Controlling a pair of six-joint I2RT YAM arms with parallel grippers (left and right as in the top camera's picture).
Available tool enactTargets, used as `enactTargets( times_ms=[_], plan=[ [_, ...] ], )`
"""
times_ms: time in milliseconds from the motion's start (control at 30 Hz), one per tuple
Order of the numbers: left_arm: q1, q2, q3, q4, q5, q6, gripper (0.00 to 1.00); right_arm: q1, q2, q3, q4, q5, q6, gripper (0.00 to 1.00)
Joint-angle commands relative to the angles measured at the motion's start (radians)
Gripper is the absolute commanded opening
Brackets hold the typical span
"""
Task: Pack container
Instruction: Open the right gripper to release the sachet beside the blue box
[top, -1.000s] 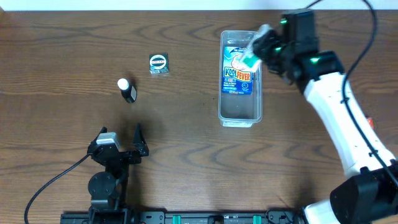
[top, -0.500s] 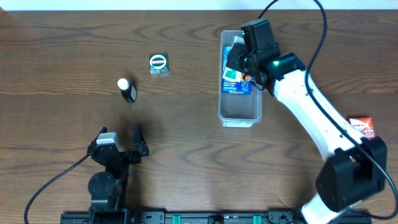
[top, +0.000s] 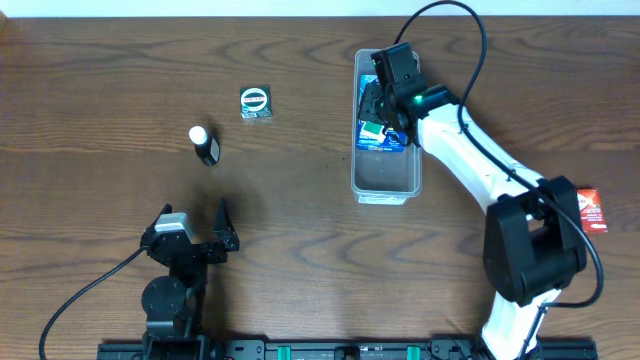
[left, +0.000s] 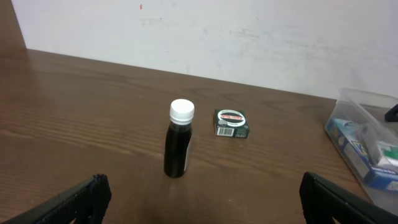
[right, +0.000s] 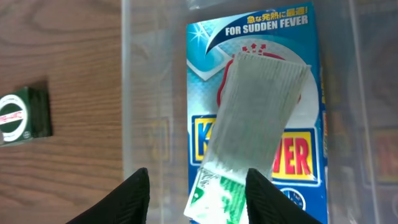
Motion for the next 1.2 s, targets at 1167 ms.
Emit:
enactTargets(
  times_ms=[1167],
  plan=[
    [-0.003, -0.006, -0.019, -0.039, -0.026, 0.006, 0.98, -0.042, 0.023, 0.019, -0.071, 0.037, 0.023, 0.11]
  ],
)
